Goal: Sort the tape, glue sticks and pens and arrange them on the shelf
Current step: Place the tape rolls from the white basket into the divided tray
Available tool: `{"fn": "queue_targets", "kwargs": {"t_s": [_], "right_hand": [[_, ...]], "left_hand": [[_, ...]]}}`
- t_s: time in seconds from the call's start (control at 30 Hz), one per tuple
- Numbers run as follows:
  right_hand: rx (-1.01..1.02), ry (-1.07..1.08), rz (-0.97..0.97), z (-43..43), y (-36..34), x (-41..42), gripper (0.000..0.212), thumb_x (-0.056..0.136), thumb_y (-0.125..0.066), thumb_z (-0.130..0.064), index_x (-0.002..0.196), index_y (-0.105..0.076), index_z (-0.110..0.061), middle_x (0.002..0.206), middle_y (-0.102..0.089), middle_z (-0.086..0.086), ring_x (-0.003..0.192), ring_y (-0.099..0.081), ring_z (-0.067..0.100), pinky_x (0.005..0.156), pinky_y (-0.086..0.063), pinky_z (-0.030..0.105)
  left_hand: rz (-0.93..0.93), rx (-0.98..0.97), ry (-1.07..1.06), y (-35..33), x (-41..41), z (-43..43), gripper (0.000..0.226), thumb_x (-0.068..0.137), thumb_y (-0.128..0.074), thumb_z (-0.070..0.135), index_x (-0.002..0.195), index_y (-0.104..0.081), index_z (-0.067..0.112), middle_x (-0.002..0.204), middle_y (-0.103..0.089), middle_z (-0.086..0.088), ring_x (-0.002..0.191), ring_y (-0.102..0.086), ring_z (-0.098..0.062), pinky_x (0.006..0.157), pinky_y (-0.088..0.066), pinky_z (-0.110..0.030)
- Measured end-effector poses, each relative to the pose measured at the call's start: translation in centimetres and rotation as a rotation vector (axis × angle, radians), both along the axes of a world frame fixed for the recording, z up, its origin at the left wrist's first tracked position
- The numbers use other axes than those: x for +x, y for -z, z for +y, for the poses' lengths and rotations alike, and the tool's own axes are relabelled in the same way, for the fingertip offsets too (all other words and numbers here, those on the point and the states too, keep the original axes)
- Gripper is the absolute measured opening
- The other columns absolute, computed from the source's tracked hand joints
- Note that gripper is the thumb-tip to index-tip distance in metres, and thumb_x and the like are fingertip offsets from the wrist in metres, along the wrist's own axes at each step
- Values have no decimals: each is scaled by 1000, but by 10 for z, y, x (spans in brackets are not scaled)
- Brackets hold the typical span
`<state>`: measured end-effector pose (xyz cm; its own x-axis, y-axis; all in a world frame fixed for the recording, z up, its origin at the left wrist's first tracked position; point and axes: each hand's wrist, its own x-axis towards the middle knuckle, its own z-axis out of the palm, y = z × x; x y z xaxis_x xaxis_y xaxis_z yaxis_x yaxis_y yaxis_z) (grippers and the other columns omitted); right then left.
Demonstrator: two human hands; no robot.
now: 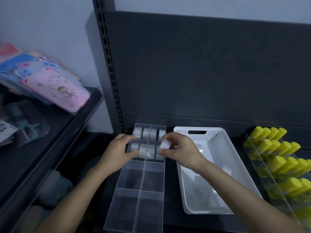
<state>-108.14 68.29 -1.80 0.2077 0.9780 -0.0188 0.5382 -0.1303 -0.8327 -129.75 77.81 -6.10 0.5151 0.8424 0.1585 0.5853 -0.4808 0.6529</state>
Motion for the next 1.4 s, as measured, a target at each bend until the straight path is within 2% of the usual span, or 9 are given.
{"fn": "queue_targets", "kwargs": {"t_s": [0.23, 0.4, 0.47, 0.57, 0.8, 0.9, 1.1, 1.2, 1.4], "right_hand": [[75, -220, -133, 9, 12, -54, 47, 75, -75, -35, 116, -59, -16, 105, -61, -11, 94, -58, 6, 83, -49, 20], [87, -354, -300, 11, 25, -80, 34, 75, -73, -33, 100, -60, -15, 93, -61, -5, 88, -54, 12, 74, -45, 25], [74, -402, -386, 11, 30, -83, 42, 76, -72, -37, 112, -58, -19, 105, -60, -4, 101, -51, 16, 85, -45, 30], [24, -451, -486, 10, 35, -84, 57, 78, -70, -39, 128, -50, -20, 126, -54, 1, 117, -45, 22, 99, -41, 38], [116, -285, -376, 5, 18, -43, 56, 81, -72, -27, 131, -52, -16, 128, -55, 3, 116, -51, 16, 94, -37, 17], [123, -161, -435, -4, 10, -6, 44, 82, -69, -17, 124, -59, -15, 119, -59, 5, 106, -56, 18, 86, -38, 14], [-51, 30, -609, -37, 12, 70, 37, 86, -64, -18, 123, -60, -16, 124, -59, 5, 112, -56, 20, 93, -42, 25], [-272, 12, -713, -55, 18, 102, 44, 86, -62, -21, 129, -54, -18, 128, -54, 7, 115, -53, 22, 96, -41, 27], [-450, -92, -690, -74, 28, 116, 51, 85, -60, -23, 134, -49, -18, 133, -51, 8, 122, -49, 22, 102, -36, 27]], "left_hand": [[-89, -77, -171, 19, -31, -20, 45, 81, -75, 19, 124, -60, 15, 106, -53, 6, 99, -55, -6, 81, -39, -11], [-125, -91, -212, 20, -41, -24, 34, 79, -76, 14, 112, -66, 13, 101, -59, 4, 93, -57, -6, 78, -41, -8], [-129, -105, -191, 20, -42, -25, 30, 79, -76, 13, 108, -68, 14, 101, -62, 3, 91, -58, -2, 78, -42, -6], [-132, -148, -157, 19, -40, -26, 26, 80, -75, 10, 104, -69, 13, 99, -67, -1, 91, -62, -8, 85, -49, -19], [-137, -98, -93, 5, -28, -22, 25, 82, -73, 12, 106, -69, 19, 99, -63, 10, 92, -60, 3, 76, -42, -1], [-143, -66, -17, -7, -12, -24, 27, 83, -72, 13, 108, -68, 21, 101, -62, 13, 94, -59, 3, 80, -44, -7], [-6, 60, 236, -24, 38, -38, 31, 86, -68, 28, 116, -66, 22, 107, -57, 16, 99, -54, 3, 88, -41, -9], [55, 96, 377, -33, 71, -49, 35, 85, -67, 33, 119, -63, 25, 110, -53, 19, 101, -51, 3, 88, -37, -7], [354, 120, 701, -38, 138, -79, 49, 87, -62, 35, 133, -52, 24, 127, -50, 5, 117, -46, -10, 98, -41, -29]]}}
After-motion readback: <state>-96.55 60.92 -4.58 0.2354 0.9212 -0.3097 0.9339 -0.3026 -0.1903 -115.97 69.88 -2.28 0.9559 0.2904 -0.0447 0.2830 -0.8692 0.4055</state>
